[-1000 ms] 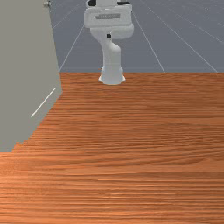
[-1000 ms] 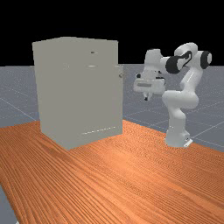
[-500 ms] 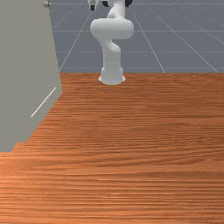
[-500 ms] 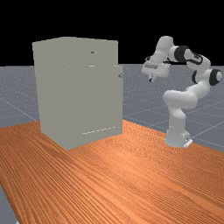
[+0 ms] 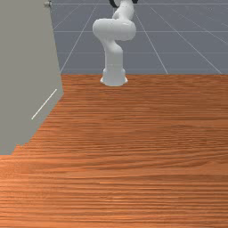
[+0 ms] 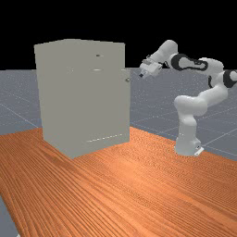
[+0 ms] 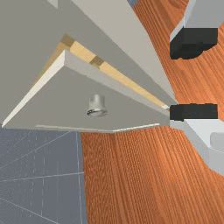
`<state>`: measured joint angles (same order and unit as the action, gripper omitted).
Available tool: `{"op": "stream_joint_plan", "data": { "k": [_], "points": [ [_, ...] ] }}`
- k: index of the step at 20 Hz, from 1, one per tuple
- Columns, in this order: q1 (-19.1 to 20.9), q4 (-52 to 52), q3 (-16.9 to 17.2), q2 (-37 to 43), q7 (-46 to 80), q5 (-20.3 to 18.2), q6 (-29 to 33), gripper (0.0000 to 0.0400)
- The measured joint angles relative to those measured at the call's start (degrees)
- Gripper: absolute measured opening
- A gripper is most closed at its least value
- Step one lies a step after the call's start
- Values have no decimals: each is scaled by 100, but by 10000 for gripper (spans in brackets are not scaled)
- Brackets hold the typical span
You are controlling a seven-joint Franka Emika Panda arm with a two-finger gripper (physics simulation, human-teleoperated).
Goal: Open the cabinet door
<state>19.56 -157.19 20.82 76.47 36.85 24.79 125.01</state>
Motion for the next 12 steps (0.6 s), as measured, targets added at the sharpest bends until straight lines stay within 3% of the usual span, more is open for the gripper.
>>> {"op": "stream_joint_plan", "data": {
  "k": [1,2,4,9,12],
  "points": [
    [36,-59,29,-43,2,102,191,252],
    [25,-85,63,-68,16,153,411,310],
    [-40,-135,222,-152,153,220,1180,367],
    [-198,-281,400,-372,383,329,2523,397],
    [-199,-406,473,-946,538,489,3366,399]
  ]
}}
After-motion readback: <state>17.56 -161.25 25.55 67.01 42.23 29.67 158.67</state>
